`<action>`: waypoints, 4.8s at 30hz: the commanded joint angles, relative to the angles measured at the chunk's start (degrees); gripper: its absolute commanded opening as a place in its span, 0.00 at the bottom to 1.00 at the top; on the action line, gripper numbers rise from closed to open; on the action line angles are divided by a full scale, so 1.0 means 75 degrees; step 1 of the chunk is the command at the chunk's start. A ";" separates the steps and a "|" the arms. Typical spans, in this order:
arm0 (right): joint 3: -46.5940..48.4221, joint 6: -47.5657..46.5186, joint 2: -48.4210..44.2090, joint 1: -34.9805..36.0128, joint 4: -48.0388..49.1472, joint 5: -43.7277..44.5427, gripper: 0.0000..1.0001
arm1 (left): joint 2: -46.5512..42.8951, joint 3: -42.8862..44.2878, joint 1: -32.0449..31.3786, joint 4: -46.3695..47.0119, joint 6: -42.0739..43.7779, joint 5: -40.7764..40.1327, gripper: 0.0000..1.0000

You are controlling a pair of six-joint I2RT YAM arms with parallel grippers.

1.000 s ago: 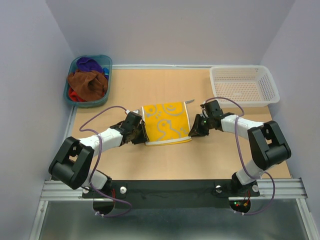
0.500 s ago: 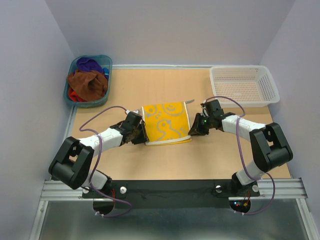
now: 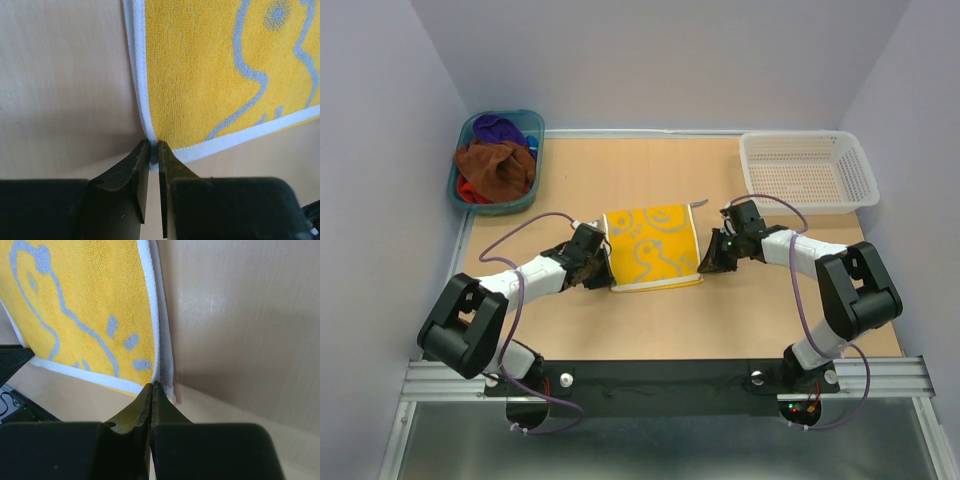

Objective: Fold and stack the towels
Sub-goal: Fold the towel

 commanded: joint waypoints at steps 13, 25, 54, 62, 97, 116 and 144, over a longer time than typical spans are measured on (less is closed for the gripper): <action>0.0175 0.0016 -0.0271 0.0078 0.0220 0.0006 0.00 | -0.0437 0.0475 -0.0059 -0.0632 -0.0092 0.0093 0.26; 0.0222 -0.0019 -0.0317 0.0078 0.0197 -0.0006 0.01 | -0.0390 0.0651 -0.0129 -0.0749 -0.0116 0.0105 0.00; -0.0211 -0.0300 -0.0224 0.0078 -0.0577 0.0673 0.00 | 0.0160 0.0030 -0.0340 -0.0703 -0.0339 0.0561 0.00; -0.0434 -0.0382 -0.0269 0.0078 -0.0670 0.0674 0.02 | 0.0080 -0.0076 -0.0387 -0.0842 -0.0327 0.0562 0.01; 0.2989 -0.0054 0.3128 -0.0051 0.2868 0.1305 0.32 | 0.3278 0.3276 0.1510 0.0962 0.1207 0.0294 0.25; 0.4029 -0.2948 0.2389 0.0241 0.1404 0.0498 0.33 | 0.2164 0.3487 0.1711 0.0153 0.2579 -0.0516 0.47; 0.1089 -0.1834 0.0117 0.2199 -0.1585 0.1763 0.37 | 0.1957 0.2353 0.1090 0.0035 0.1877 -0.0505 0.28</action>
